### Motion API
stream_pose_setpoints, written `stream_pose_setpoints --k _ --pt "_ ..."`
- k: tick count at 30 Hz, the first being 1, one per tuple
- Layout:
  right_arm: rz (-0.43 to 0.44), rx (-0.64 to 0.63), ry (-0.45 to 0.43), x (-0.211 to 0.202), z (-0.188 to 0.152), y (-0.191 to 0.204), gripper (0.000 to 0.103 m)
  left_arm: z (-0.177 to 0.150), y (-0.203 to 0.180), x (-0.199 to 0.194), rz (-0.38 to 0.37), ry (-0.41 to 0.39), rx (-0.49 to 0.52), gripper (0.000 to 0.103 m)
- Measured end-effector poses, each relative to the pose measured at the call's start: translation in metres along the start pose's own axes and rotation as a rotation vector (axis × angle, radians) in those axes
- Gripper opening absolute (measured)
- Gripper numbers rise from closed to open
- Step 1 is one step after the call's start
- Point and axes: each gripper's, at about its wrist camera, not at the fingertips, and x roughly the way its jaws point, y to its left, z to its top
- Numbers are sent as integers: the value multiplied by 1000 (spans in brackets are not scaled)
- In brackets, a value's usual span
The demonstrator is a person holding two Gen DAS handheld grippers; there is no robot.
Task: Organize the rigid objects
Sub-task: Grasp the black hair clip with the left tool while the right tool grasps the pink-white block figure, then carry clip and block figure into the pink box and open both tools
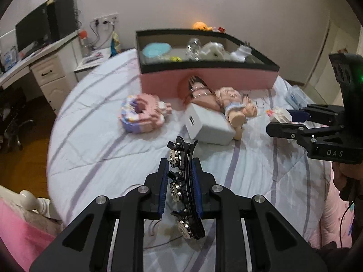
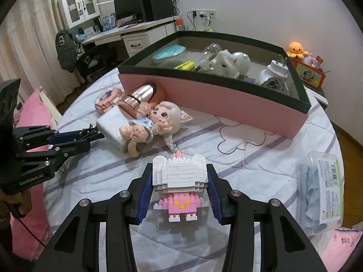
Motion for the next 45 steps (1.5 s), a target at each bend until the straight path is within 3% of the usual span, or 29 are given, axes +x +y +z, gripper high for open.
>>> stream_pose_setpoints --k 9,15,19,24,29,38,39,41,42,43,45 --pt "33 16 -71 -22 27 -7 45 44 -1 -40 47 -131 17 20" --pt "0 17 -158 -37 79 -28 45 114 -10 -38 30 -237 51 20" --pt "-19 44 -185 -33 119 -53 45 164 -19 -10 26 -267 66 20" --pt "-62 80 -154 0 166 -87 45 210 -22 40 60 -250 60 20" --pt "-92 134 -77 48 192 -120 45 237 -21 90 93 -194 55 20" --pt "-88 176 41 97 200 -140 46 250 -15 148 76 -71 35 20" --pt "-90 177 44 98 199 -139 48 250 -17 148 77 -72 41 20" --pt "-94 170 47 98 198 -137 62 250 -18 145 85 -79 50 21" --pt "-90 165 41 96 197 -135 76 249 -18 143 87 -83 51 23" --pt "-90 163 36 95 196 -134 83 248 -17 140 96 -87 50 25" --pt "-104 168 24 89 195 -133 85 247 -14 133 116 -103 37 42"
